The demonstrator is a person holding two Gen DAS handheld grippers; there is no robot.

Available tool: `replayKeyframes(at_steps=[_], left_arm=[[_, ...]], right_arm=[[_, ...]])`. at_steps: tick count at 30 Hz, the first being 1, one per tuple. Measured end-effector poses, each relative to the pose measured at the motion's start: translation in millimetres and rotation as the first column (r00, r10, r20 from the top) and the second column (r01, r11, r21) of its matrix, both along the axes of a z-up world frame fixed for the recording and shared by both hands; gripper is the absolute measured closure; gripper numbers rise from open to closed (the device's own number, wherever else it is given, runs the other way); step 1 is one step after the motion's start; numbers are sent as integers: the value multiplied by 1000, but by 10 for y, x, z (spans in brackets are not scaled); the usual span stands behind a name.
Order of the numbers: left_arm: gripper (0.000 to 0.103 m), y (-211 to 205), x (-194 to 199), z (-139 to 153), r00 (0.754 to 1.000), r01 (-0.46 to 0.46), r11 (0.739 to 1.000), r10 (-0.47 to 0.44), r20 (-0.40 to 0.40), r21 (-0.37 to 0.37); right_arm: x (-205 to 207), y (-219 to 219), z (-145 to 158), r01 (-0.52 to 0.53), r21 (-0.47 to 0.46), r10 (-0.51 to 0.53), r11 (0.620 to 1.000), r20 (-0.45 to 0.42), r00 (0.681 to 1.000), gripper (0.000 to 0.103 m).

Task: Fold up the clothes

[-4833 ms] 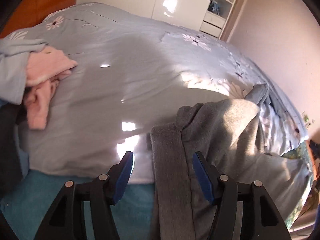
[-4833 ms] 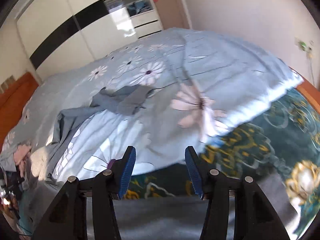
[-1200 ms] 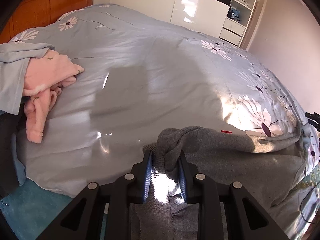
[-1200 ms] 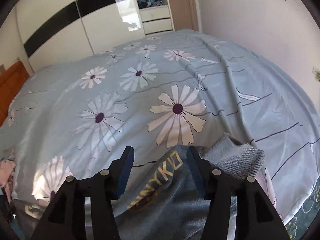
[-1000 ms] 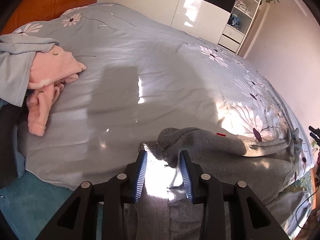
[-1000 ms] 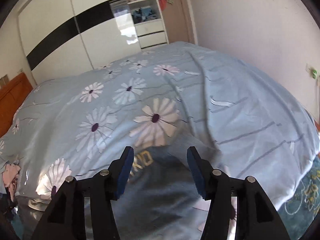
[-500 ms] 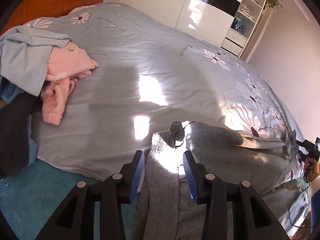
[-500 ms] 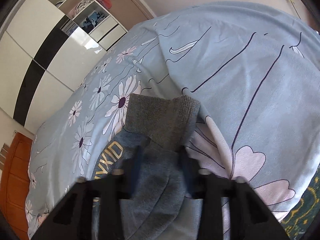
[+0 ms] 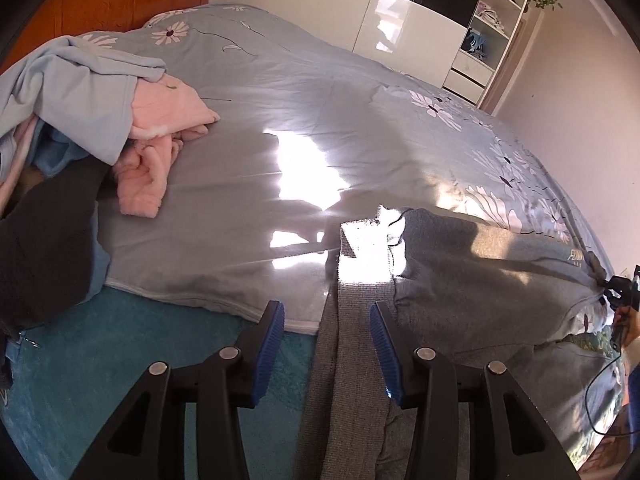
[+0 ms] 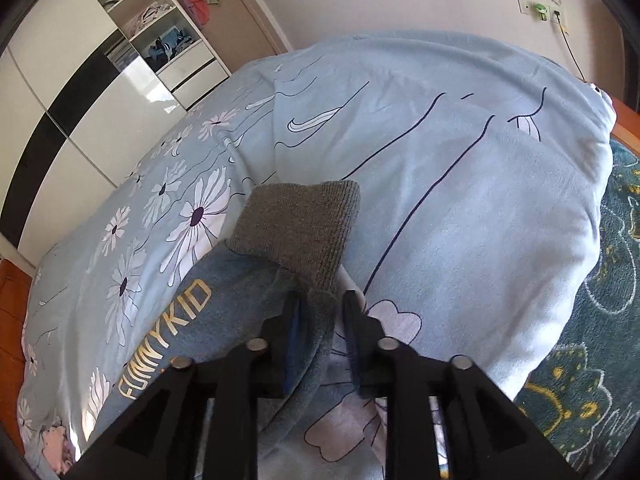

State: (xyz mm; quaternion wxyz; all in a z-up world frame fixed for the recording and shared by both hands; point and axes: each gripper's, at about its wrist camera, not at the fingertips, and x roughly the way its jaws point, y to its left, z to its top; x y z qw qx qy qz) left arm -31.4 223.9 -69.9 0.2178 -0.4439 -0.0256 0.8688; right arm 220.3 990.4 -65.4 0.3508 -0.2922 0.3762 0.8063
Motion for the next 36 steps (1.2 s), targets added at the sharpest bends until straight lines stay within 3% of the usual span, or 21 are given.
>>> replayKeyframes(at_steps=[1, 8, 14, 18, 25, 31, 36], left_arm=[[55, -4, 32, 13, 1000, 2, 1000, -2, -3, -2], [52, -176, 410, -37, 998, -53, 998, 51, 43, 37], [51, -440, 870, -313, 976, -155, 981, 134, 170, 117], [51, -564, 1160, -479, 954, -213, 965, 171, 244, 154], [51, -450, 1423, -578, 948, -183, 955, 108, 299, 234], [51, -252, 1368, -668, 936, -193, 938, 88, 342, 287], [54, -211, 1317, -762, 923, -246, 917, 122, 365, 314]], right_arm=[[25, -25, 70, -4, 14, 4, 1000, -3, 1000, 53], [572, -606, 734, -172, 188, 184, 967, -51, 982, 49], [1468, -1164, 725, -252, 230, 258, 940, 3, 966, 43], [2114, -1301, 477, -198, 186, 196, 962, 32, 980, 43], [3040, -1331, 17, -40, -9, 39, 999, -76, 996, 43], [3020, -1439, -357, -72, -165, 44, 984, -163, 986, 43], [2902, -1499, -471, -74, -175, 43, 982, -178, 983, 43]])
